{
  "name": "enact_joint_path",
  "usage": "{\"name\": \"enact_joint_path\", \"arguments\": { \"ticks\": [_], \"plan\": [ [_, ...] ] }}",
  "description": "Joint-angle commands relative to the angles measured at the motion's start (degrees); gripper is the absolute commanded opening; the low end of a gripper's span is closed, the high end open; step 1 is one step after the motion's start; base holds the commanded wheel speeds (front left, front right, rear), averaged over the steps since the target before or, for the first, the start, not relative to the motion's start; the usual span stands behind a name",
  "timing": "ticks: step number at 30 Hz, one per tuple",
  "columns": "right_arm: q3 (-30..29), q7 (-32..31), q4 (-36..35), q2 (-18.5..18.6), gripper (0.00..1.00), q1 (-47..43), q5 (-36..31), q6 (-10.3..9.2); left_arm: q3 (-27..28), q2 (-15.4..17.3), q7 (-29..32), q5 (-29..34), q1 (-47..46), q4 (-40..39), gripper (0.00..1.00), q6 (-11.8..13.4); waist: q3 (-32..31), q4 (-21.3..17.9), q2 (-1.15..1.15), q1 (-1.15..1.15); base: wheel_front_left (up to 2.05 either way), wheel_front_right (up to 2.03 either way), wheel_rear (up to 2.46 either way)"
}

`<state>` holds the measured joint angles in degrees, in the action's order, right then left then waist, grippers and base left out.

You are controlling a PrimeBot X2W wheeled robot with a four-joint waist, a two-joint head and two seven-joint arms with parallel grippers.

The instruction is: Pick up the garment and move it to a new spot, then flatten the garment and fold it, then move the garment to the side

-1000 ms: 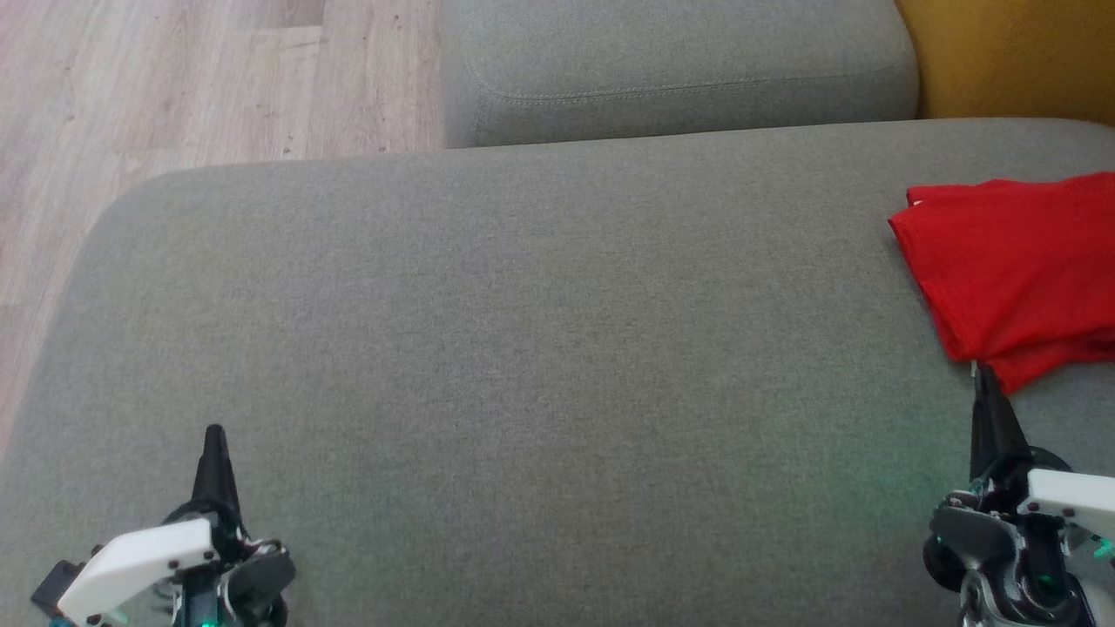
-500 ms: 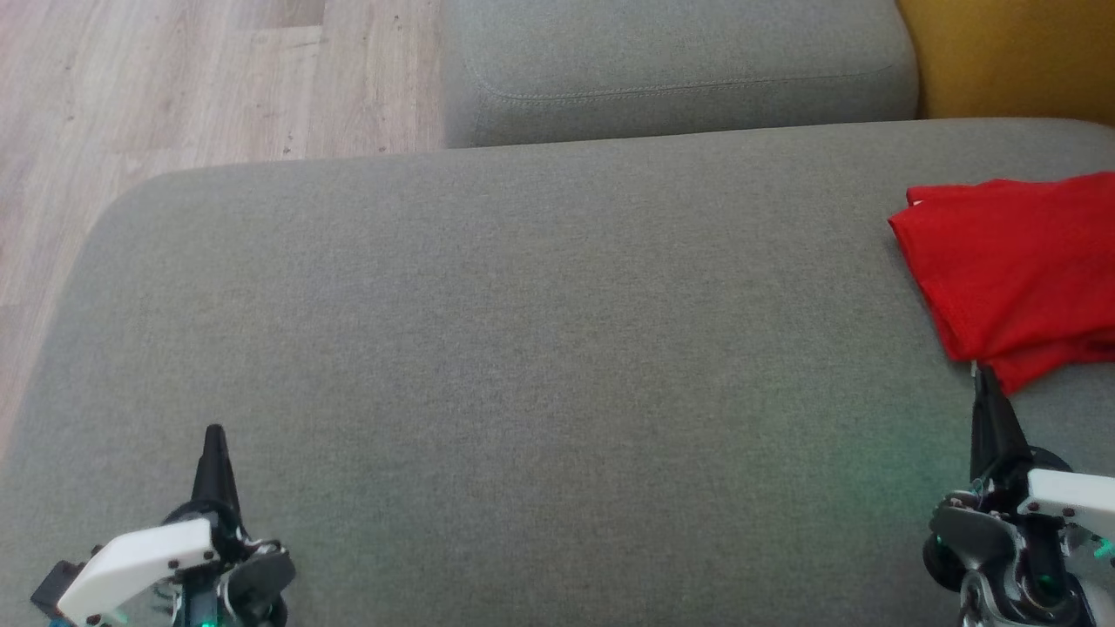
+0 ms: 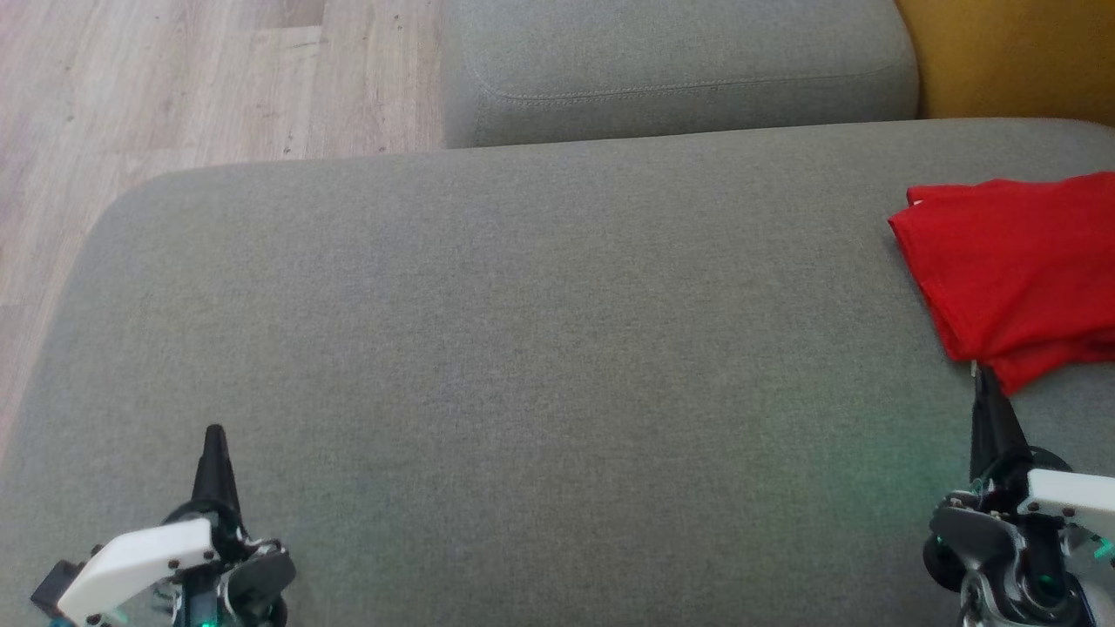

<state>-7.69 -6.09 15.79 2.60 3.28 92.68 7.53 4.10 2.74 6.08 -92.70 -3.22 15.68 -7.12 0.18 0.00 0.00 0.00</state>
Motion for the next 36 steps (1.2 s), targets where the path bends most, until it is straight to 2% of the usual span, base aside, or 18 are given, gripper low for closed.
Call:
{"name": "enact_joint_path", "arguments": {
  "ticks": [1, 36],
  "plan": [
    [1.2, -0.4, -1.8, 0.3, 0.0, 2.9, -0.5, -0.04, 2.4, 0.2, 0.4, 0.5, -3.0, -1.6, 0.0, -0.4, 0.0, 0.0, 0.0, 0.0, 0.0, 0.0, 0.0],
    [1.1, -0.4, -1.8, 0.3, 0.0, 2.9, -0.5, -0.04, 2.4, 0.2, 0.4, 0.6, -3.0, -1.6, 0.0, -0.4, 0.0, 0.0, 0.0, 0.0, 0.0, 0.0, 0.0]
  ]
}}
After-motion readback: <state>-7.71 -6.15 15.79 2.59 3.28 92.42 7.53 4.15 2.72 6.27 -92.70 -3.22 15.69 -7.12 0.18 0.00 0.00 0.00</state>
